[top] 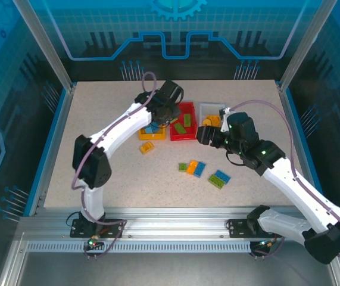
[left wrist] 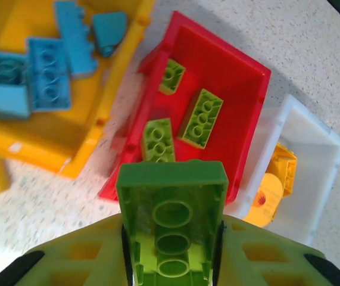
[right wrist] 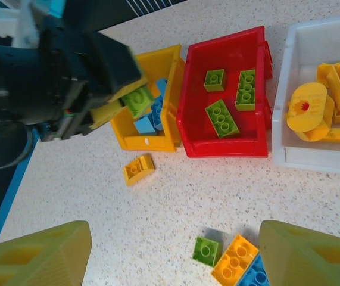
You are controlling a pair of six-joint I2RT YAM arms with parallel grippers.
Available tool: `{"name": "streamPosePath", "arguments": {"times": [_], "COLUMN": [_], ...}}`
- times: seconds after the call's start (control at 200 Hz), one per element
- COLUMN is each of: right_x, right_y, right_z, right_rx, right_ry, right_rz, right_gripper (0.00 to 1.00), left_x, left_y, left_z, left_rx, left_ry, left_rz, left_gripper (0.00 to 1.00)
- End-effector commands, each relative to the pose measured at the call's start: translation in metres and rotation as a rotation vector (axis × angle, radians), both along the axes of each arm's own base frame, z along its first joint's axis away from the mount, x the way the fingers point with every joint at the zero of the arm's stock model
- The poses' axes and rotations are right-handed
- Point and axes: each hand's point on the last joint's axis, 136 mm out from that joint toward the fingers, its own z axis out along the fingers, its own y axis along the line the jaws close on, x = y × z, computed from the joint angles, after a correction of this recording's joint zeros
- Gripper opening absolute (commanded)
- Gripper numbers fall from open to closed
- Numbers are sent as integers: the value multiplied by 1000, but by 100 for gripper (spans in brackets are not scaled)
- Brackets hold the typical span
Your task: Sort the legos into containers by color
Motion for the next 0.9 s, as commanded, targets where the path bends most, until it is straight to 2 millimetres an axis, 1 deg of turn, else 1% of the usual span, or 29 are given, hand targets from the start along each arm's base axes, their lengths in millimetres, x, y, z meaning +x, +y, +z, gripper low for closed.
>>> {"name": "streamPosePath", "arguments": {"times": [0.0, 0.02, 0.04, 0.1, 0.125, 0.23, 0.26, 0.43, 0.53, 0.58, 0.63, 0.735, 0.825, 0.895], "right_x": [15, 16, 18, 21, 23, 24, 24, 23, 22, 21, 21, 20, 18, 16], "right_y": [8, 7, 7, 6, 6, 4, 4, 1, -1, -1, -2, -1, -1, -3], "right_z": [29, 27, 26, 24, 23, 20, 19, 16, 16, 15, 14, 15, 15, 15], "right_rx": [78, 75, 74, 71, 72, 70, 68, 69, 66, 64, 62, 61, 56, 48], "right_ry": [-57, -54, -53, -46, -44, -39, -35, -29, -28, -26, -25, -24, -23, -23], "right_rz": [3, 1, -4, -11, -13, -15, -18, -22, -23, -24, -22, -16, -8, -4], "right_gripper": [75, 75, 75, 75, 75, 75, 75, 75, 75, 75, 75, 76, 76, 76], "left_x": [22, 26, 30, 41, 45, 61, 64, 75, 77, 76, 75, 74, 73, 72], "left_y": [-13, -16, -17, -22, -23, -32, -33, -37, -42, -42, -41, -42, -43, -42], "left_z": [-12, -11, -17, -21, -27, -38, -45, -77, -86, -90, -90, -84, -71, -54], "left_rx": [61, 59, 65, 64, 68, 52, 53, 49, 41, 41, 43, 33, 27, 13], "left_ry": [3, -3, 2, -4, -2, -18, -14, 24, 34, 41, 46, 41, 20, -9], "left_rz": [-140, -148, -149, -156, -157, -177, -181, -184, -196, -195, -193, -199, -206, -207], "left_gripper": [35, 35, 35, 35, 35, 36, 36, 40, 44, 47, 53, 60, 62, 62]}}
